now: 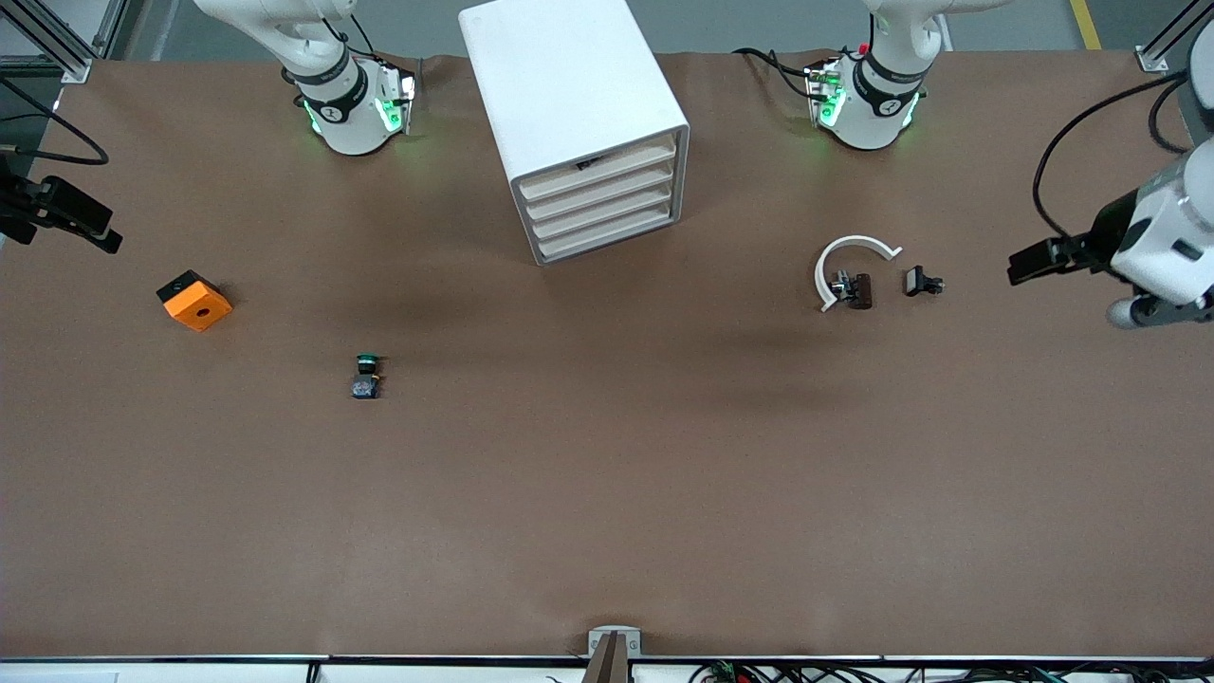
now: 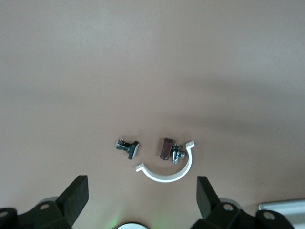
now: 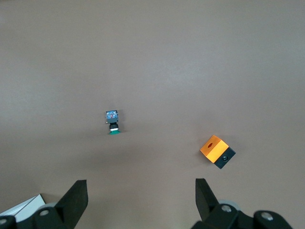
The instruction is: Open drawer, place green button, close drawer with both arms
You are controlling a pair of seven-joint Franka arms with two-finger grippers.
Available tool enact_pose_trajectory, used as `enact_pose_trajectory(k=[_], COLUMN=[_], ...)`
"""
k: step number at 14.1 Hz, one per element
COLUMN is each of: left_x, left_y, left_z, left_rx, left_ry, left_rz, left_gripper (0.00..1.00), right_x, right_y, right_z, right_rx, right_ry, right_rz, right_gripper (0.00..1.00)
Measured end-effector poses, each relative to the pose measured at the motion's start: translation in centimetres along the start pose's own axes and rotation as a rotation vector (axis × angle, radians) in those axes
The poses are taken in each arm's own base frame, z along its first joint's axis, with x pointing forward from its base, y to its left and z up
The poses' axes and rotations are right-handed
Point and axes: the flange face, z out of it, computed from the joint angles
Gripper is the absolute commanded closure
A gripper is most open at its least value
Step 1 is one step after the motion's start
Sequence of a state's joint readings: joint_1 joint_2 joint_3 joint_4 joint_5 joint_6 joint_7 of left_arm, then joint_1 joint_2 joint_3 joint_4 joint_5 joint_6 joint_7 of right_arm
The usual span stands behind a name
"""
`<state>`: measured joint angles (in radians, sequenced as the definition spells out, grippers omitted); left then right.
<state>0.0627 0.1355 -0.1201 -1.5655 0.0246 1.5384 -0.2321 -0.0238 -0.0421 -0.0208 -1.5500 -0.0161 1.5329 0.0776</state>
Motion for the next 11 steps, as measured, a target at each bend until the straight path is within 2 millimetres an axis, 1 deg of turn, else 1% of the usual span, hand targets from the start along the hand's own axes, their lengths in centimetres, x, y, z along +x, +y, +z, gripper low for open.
enact_pose_trajectory(k=[2,5,7,9,11], left_x=[1.4,2.8,3.4,3.8,3.7], left_y=[1.9,6.4,9.5,12.1,14.9], left_z=[2.6,6.7,9.9,13.1,16.2], left_rx=[-0.007,-0.005,-0.022,-0.034,-0.010], left_ry=[-0.033,-0.073,-0.123,-0.181,-0.222], left_rz=[-0.069,-0.161,-0.247,-0.340,-0.430], left_gripper=[0.00,0.00,0.00,0.00,0.00], right_x=[0.0,0.0,0.0,0.1,0.3], right_y=[-0.1,-0.9,-1.8,-2.6,-3.1], right_z=[0.0,0.1,0.3,0.7,1.2], right_rx=[0.000,0.000,0.000,-0.001,-0.002], right_ry=[0.000,-0.002,-0.007,-0.013,-0.022], right_rz=[-0.002,-0.017,-0.032,-0.046,-0.056], right_gripper=[0.00,0.00,0.00,0.00,0.00])
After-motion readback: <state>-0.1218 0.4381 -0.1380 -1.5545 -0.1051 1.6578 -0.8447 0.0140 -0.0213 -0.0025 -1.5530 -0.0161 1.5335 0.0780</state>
